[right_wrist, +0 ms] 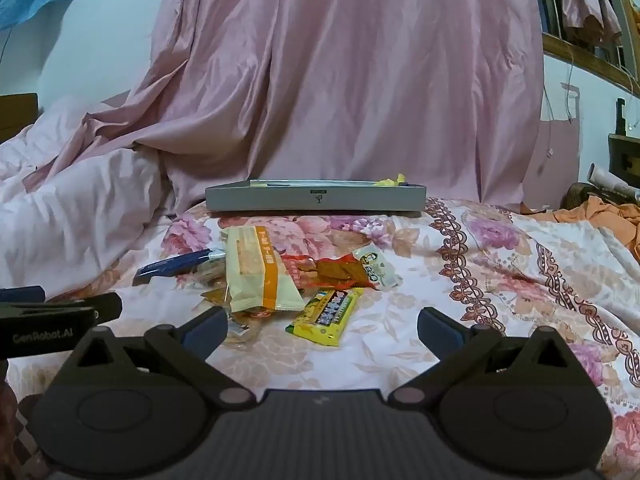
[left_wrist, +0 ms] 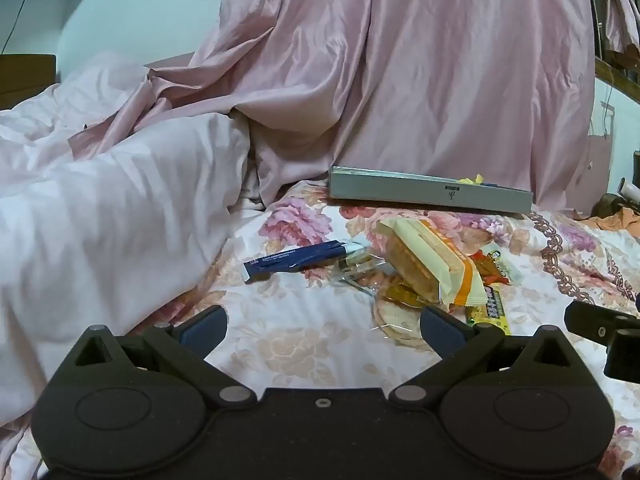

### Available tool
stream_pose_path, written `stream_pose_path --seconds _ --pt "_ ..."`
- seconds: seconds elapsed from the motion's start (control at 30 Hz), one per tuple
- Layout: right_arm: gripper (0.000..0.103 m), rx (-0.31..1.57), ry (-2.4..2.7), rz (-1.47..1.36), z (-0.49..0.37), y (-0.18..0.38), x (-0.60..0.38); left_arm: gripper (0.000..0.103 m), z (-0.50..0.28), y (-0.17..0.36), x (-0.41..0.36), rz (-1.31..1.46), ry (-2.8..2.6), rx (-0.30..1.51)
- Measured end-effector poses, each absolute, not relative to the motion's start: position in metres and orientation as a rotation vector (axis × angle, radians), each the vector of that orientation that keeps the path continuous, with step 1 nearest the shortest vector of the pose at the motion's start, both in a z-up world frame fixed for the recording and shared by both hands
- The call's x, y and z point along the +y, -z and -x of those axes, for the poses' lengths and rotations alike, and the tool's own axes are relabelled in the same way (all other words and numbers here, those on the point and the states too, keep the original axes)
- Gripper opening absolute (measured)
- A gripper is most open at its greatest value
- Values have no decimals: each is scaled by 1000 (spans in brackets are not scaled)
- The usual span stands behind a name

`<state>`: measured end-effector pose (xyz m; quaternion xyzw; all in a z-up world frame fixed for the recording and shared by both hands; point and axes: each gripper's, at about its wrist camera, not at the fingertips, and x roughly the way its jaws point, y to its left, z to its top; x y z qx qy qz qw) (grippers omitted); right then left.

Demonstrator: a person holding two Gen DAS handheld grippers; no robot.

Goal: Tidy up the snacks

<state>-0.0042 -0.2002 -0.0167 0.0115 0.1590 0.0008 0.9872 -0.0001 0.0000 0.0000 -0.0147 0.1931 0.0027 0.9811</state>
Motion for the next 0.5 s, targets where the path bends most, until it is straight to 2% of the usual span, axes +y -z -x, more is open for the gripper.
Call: stream_pose_path --seconds 0.5 --pt "103 322 1 -26 4 17 -200 102 1 -1 -2 32 -6 393"
